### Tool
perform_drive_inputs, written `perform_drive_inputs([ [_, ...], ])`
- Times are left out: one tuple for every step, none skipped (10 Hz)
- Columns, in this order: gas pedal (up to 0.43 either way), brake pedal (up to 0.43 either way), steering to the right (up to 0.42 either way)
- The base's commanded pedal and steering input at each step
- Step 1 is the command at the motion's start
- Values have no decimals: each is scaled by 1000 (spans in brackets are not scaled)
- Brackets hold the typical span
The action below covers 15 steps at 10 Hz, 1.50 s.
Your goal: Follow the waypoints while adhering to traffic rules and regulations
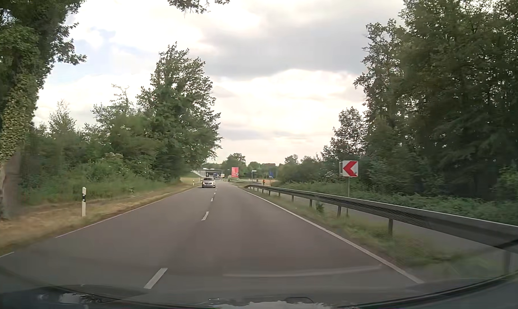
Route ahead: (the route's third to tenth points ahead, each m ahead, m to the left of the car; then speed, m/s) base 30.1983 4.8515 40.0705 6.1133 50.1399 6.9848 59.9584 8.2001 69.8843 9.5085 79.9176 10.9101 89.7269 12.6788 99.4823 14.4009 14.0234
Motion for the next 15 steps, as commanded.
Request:
perform_drive_inputs([
  [157,0,-44],
  [157,0,-43],
  [157,0,-40],
  [157,0,-38],
  [157,0,-36],
  [157,0,-35],
  [157,0,-33],
  [157,0,-31],
  [157,0,-28],
  [157,0,-23],
  [157,0,-19],
  [157,0,-15],
  [157,0,-14],
  [157,0,-12],
  [157,0,-12],
])
